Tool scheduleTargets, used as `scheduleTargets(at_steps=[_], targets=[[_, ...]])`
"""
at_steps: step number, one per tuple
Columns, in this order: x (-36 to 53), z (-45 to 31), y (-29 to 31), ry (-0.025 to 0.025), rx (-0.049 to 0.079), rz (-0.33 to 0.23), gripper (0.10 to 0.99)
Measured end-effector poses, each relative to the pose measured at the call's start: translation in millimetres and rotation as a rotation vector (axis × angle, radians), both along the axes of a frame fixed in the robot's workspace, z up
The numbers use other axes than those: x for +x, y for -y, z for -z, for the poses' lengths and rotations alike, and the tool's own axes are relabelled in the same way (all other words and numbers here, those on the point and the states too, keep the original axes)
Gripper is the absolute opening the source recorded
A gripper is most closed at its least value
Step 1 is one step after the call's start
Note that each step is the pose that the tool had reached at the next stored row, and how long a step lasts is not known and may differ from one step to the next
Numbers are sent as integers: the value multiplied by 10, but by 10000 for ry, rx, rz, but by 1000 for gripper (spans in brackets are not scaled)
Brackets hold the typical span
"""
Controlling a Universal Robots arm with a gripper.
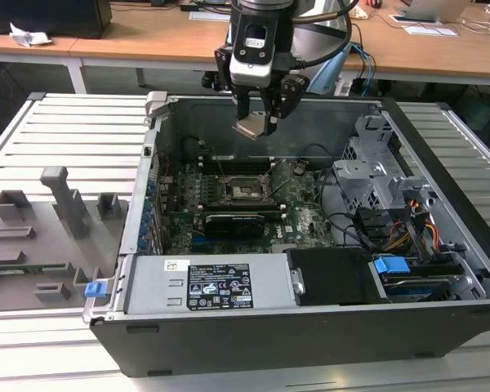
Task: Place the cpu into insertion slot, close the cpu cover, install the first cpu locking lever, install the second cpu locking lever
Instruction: 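Place the cpu into insertion slot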
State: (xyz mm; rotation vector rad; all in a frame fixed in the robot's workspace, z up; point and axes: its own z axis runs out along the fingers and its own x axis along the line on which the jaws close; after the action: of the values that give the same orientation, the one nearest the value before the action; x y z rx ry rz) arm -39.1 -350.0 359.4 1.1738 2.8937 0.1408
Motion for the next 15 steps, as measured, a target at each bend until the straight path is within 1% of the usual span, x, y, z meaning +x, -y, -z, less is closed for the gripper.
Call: scheduleTargets(at_steps=[8,15], targets=[[0,8,0,0,-1,514,537],[0,16,0,0,-4,1100,537]])
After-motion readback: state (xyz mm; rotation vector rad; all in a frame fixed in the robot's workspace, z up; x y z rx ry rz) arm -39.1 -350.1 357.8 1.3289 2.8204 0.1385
